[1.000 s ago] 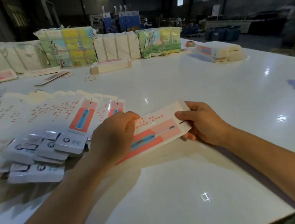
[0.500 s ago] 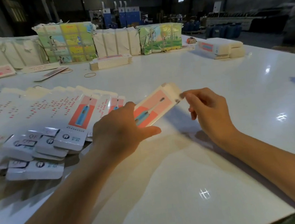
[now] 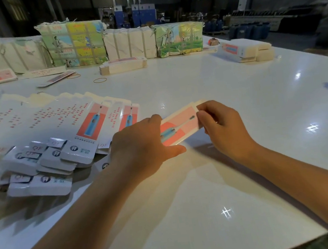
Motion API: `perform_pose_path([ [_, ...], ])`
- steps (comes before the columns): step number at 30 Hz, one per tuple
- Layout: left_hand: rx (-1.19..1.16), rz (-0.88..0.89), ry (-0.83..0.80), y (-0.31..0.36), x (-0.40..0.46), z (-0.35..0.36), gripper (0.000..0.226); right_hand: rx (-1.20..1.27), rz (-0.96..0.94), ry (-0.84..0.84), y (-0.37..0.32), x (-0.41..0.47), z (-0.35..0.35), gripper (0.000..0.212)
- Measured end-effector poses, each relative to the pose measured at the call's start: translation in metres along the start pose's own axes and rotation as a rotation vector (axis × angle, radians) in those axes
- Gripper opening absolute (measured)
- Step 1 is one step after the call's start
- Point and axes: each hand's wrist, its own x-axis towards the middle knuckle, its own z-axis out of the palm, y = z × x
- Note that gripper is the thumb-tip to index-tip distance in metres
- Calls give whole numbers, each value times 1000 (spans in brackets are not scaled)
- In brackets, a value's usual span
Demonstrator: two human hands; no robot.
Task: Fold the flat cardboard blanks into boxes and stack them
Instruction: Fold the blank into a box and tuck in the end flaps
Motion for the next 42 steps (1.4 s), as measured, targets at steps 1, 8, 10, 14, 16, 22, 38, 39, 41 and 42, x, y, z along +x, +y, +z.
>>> perform_pose_path([
  [1, -2, 12, -3, -1, 0, 0, 63, -33, 2, -28, 0, 0, 0, 32],
  [8, -104, 33, -34, -4, 0, -2, 59, -307, -158, 8, 8, 10, -12, 14],
  [10, -168, 5, -37, -3, 0, -3, 57, -227, -32, 91, 9, 13, -14, 48],
  [14, -171, 16, -67, 2, -2, -5, 58, 808, 622, -303, 1, 14, -14, 47],
  [16, -177, 17, -70, 4, -2, -6, 57, 767, 576, -291, -2, 14, -10, 22],
  [22, -89, -1, 17, 8, -2, -2, 48, -689, -300, -177, 2, 7, -2, 41],
  [38, 5, 38, 26, 4, -2, -2, 62, 561, 356, -117, 11, 15, -7, 44],
  [39, 22, 49, 35, 5, -2, -2, 63, 545, 342, -98, 10, 15, -7, 45],
  [41, 42, 69, 56, 6, -2, -2, 64, 450, 277, -27, 7, 11, -6, 43],
  [42, 41, 74, 69, 6, -3, -2, 64, 361, 219, 10, 6, 8, -6, 37],
])
